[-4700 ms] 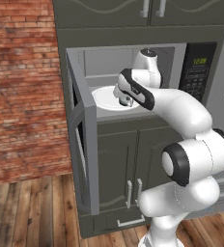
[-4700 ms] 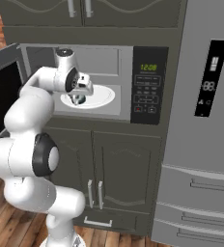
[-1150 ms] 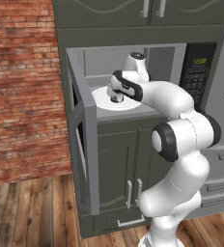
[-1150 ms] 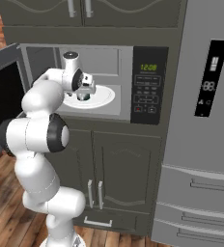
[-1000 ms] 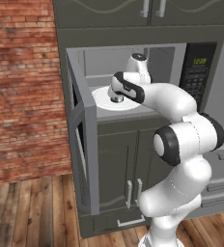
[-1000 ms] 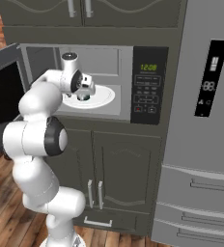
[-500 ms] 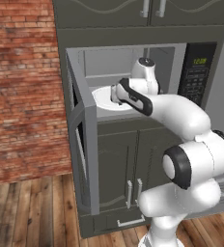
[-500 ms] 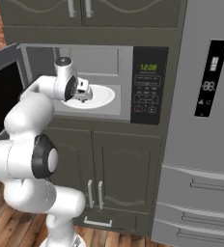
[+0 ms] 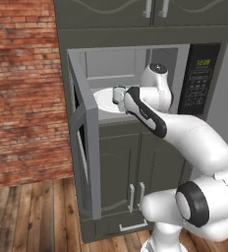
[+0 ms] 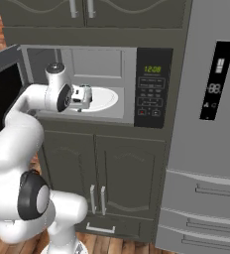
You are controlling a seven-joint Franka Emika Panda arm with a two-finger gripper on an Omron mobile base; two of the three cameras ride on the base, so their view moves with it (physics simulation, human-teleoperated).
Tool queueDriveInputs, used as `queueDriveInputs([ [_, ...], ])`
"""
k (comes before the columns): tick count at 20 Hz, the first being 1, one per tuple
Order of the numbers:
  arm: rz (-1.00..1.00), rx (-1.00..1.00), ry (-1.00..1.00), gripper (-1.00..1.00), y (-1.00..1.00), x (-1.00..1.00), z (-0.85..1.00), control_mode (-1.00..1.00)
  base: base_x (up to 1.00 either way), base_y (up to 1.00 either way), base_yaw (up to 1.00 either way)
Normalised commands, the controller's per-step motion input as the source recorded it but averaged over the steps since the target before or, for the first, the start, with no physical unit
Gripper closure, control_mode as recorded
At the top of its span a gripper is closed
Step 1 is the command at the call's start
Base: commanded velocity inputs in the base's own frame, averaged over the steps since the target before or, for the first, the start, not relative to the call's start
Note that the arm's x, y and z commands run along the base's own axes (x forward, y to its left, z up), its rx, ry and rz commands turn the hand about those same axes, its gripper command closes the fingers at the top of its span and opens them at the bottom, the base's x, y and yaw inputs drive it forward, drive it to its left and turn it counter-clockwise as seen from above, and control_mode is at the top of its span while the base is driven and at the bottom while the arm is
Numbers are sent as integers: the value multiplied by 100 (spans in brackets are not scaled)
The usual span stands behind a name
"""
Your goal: Pick the mug from the counter and place it inside the microwave. Then close the microwave.
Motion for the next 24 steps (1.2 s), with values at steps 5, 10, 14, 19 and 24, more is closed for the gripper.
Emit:
queueDriveInputs([
  [5, 0, -5, 0, -100, -16, -37, 19, -100, 0, 0, 0],
  [10, 0, -8, 0, -100, -20, -42, 24, -100, 0, 0, 0],
  [14, 0, -4, 0, -100, -16, -53, 30, -100, 0, 0, 0],
  [19, 0, 0, 0, -100, -1, -68, 29, -100, 0, 0, 0],
  [24, 0, 0, -4, -100, 0, -74, 15, -100, 0, 0, 0],
])
